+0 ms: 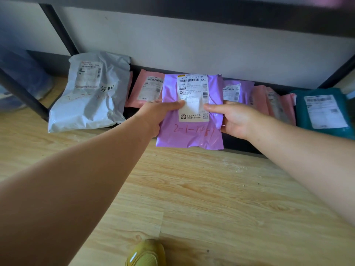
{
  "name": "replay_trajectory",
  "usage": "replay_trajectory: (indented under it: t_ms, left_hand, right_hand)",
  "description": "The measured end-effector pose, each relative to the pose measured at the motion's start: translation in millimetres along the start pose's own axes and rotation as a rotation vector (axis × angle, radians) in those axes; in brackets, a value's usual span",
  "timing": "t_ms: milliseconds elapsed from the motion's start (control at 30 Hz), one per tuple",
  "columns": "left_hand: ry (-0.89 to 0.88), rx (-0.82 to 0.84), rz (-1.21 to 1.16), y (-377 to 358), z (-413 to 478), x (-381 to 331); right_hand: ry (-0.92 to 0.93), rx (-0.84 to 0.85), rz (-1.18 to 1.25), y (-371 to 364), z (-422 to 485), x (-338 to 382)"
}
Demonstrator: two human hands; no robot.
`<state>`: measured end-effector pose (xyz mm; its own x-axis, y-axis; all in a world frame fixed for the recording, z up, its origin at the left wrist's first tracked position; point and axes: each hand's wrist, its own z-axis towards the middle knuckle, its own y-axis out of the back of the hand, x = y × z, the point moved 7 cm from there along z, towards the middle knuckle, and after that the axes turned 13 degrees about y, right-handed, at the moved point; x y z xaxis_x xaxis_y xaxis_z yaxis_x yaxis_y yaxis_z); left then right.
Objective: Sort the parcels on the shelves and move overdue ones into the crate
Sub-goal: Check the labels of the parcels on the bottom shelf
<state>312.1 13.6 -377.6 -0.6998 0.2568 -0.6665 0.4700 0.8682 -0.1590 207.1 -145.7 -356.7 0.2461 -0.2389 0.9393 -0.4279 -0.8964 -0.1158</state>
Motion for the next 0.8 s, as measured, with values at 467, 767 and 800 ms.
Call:
replay_trajectory:
  t_ms: [467,767,800]
  left_hand:
    - [0.039,-0.171,0.034,9,22,14]
    - [0.011,-0.277,0.197,10,41,7]
    - [-0.001,-0.270,0.208,9,44,3]
  right_hand:
    - [0.082,-0.148,-0.321,18,18,-17]
    - [0.136,-0.382,-0.525,37,68,-8]
    - [0.132,-0.407,-0.538,38,73,-5]
